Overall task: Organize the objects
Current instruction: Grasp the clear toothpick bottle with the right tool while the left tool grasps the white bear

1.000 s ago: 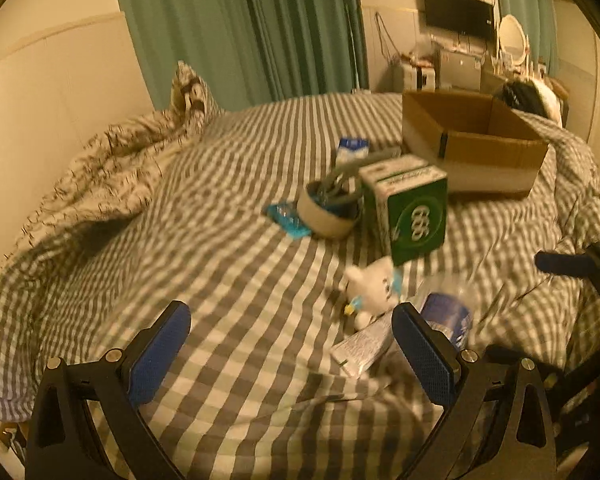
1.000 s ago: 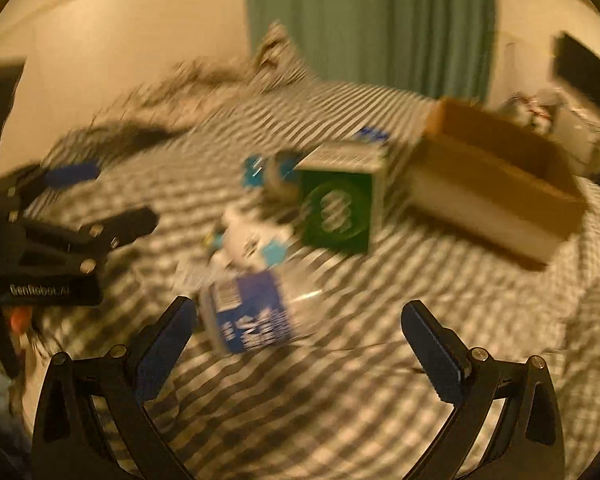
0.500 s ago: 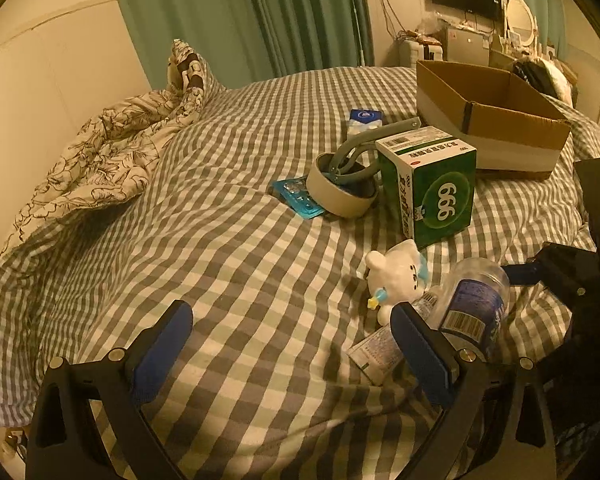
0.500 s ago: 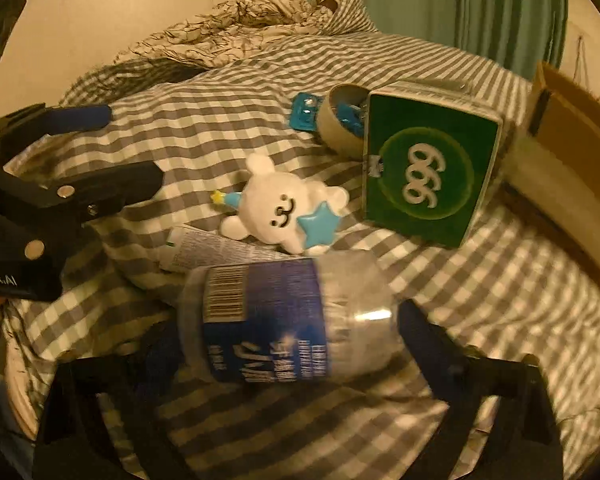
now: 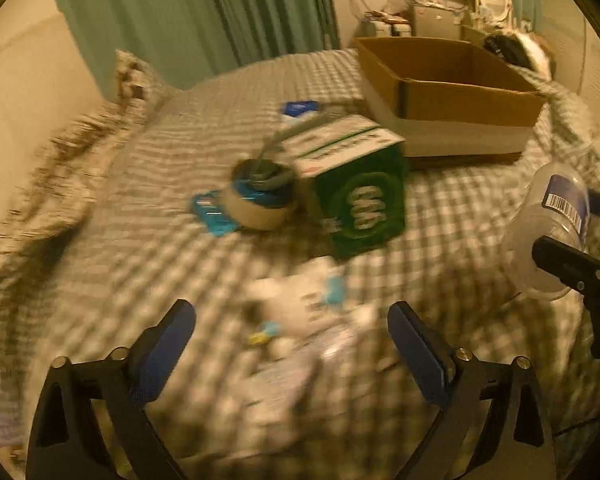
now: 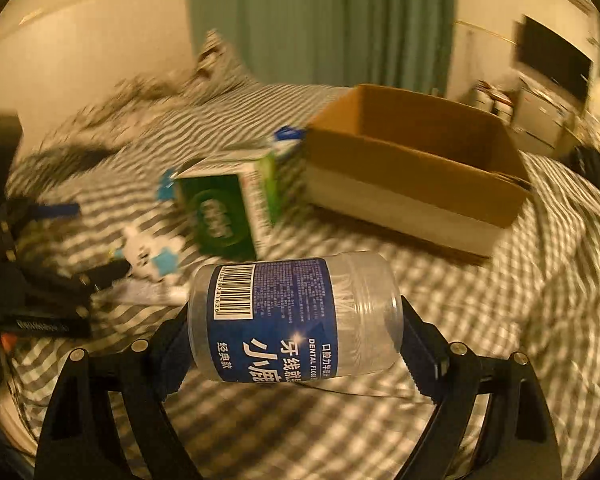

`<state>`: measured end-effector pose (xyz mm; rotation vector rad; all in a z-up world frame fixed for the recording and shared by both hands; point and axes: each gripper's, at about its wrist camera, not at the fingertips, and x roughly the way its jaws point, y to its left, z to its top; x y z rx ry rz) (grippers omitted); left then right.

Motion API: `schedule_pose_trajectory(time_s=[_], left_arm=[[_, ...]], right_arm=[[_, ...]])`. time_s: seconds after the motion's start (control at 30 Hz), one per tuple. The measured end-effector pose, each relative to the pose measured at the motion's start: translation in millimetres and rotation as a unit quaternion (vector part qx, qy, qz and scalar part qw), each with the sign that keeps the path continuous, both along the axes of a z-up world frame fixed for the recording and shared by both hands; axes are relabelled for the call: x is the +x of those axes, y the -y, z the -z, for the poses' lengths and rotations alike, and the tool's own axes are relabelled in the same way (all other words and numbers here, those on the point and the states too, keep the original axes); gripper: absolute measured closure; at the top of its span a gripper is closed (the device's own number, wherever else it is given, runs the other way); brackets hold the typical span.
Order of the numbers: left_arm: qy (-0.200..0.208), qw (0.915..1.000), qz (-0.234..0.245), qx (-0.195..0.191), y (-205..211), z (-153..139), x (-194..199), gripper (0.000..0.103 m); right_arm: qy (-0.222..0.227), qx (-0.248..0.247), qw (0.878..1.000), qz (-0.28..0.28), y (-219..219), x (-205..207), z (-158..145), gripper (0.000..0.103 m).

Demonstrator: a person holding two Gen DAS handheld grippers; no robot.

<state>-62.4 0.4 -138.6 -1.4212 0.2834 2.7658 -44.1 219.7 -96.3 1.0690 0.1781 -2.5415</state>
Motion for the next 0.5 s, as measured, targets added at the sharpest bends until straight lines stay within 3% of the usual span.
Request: schedule_pose_trajectory(time_s=[0.23, 0.33, 0.4, 0.5], left_arm=[[0.062, 0.9974, -0.035, -0.013, 7.0, 52.4, -39.9, 0.010], [0.062, 0.9976, -0.030, -0.003, 11.5, 61.6, -44.2, 0.014], [0.056, 0.9979, -0.033, 0.004, 15.1, 60.5, -45.2, 0.043], [0.062, 0.9974, -0.026, 0.027, 19.0, 58.3, -44.0, 0.045]], right_arm=[[0.010, -0.013, 1.000, 0.009, -11.3, -5.1, 3.4, 0.014], [0.009, -0.010, 1.000, 0.006, -9.9, -3.9, 4.4, 0.014], [0.007, -0.012, 1.000, 0.005, -9.3, -1.1, 4.3, 0.014], [0.003, -0.015, 1.000, 0.005, -9.1, 4.7, 0.2, 0.014]])
